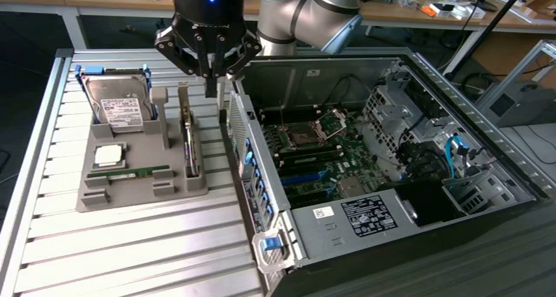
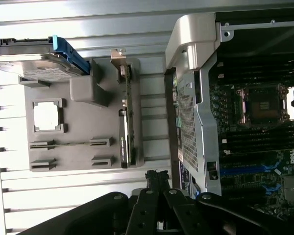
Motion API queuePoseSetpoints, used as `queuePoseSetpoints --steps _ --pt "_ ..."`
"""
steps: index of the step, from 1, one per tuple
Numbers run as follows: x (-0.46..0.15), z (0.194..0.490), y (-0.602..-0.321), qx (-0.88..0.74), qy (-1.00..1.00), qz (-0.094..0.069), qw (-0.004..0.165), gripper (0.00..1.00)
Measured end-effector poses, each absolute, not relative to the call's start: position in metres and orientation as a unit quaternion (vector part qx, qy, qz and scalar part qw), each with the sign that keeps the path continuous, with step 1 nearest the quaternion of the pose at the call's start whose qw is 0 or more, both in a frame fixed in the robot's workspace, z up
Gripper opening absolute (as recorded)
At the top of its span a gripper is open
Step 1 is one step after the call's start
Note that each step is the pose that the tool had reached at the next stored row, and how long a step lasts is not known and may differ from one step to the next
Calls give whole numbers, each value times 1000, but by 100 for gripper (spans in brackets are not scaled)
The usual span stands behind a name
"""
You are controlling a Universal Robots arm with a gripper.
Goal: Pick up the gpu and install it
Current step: 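Reach for the gpu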
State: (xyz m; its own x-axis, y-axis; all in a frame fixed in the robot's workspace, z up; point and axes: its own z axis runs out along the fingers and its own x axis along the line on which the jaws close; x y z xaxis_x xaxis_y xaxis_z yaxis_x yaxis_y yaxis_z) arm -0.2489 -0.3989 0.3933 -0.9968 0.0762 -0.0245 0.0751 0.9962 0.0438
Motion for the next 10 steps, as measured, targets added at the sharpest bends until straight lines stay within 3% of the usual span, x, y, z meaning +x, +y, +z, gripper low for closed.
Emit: queuePoseSetpoints --steps 10 --pt "-251 393 -399 38 999 21 13 11"
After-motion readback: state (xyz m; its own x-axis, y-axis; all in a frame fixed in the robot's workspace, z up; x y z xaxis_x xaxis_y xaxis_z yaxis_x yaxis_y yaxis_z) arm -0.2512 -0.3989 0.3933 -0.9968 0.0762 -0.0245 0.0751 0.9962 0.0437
